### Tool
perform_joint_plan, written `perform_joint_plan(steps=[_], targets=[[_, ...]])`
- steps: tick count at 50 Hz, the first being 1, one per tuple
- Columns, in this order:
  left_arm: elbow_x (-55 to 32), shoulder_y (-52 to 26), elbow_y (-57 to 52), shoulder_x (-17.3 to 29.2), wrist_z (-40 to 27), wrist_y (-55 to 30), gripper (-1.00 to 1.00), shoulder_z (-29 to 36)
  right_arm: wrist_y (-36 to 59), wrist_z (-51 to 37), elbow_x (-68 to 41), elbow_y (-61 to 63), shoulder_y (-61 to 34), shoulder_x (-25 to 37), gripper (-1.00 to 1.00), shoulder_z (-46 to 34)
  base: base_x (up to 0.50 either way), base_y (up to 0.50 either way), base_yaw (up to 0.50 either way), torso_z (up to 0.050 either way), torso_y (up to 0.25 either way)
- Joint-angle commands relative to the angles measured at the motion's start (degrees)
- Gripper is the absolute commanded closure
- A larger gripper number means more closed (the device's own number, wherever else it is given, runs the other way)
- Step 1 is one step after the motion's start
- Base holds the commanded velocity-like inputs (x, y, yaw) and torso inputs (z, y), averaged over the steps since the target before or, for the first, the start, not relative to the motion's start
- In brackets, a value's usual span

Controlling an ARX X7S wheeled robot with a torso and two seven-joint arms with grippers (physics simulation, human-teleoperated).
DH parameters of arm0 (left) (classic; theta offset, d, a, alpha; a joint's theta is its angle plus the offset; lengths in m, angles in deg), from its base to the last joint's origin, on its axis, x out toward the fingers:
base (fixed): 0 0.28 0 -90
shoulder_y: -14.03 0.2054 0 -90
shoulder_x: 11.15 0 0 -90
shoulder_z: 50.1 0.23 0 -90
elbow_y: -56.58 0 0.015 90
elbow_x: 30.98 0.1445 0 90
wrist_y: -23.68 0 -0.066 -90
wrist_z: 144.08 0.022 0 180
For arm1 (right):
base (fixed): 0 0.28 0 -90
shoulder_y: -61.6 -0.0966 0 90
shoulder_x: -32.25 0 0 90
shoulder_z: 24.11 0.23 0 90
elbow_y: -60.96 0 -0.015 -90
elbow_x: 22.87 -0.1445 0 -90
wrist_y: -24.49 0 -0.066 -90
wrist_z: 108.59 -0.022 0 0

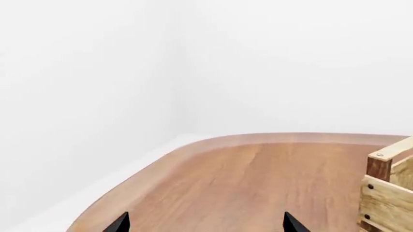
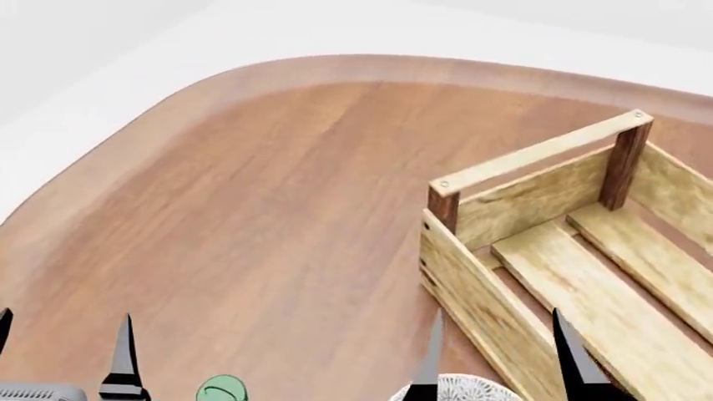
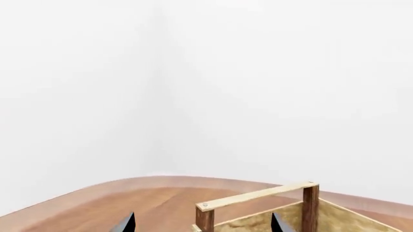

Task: Pick up the salad dressing and put it in the tray.

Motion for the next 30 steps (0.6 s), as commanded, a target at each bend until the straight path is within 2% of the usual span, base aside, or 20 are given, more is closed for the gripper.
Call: perform_joint_plan(steps=[1,30], targets=[[0.8,0.2,-0.1,-1.0,1.2,0.4,-1.0,-1.1,-0.6,1.4,0.4,0.4,0.4,-0.6,-1.0,1.0,0.0,0.0,0.5,0.0,0.0],[0.2,0.0,-0.4,-0.2,0.3,0.3,-1.0,-0.6,0.0,0.6,-0.1,0.5,0.0,0.8,-1.0,-0.4,0.0,0.0,0.5,0.0,0.0]])
